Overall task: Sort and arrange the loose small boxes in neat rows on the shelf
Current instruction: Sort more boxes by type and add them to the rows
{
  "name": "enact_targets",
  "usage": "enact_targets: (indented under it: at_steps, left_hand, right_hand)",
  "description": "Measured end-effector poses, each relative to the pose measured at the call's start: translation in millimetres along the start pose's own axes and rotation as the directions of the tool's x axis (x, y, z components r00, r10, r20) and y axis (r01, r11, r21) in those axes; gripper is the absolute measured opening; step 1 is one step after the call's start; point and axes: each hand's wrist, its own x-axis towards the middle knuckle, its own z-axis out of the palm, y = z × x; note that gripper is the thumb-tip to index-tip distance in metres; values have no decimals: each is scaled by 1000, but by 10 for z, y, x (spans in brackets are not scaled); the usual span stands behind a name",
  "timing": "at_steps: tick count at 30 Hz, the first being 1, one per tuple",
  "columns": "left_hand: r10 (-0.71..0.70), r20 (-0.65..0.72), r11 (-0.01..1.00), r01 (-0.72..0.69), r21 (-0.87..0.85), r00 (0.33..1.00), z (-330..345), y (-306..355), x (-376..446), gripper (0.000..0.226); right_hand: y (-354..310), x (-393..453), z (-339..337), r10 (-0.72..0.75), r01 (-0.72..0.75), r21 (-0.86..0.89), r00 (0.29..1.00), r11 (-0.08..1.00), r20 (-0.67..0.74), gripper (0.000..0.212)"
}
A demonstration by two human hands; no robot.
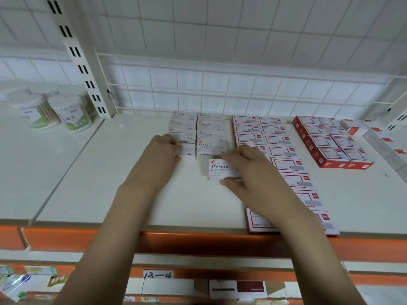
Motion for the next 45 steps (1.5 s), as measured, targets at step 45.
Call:
enact_targets:
  at_steps: [45]
  left_hand:
    - [-48,-125,995,36,-96,991,-161,250,-573,33]
  right_hand:
    - [-24,330,322,22,-23,29,999,999,34,34]
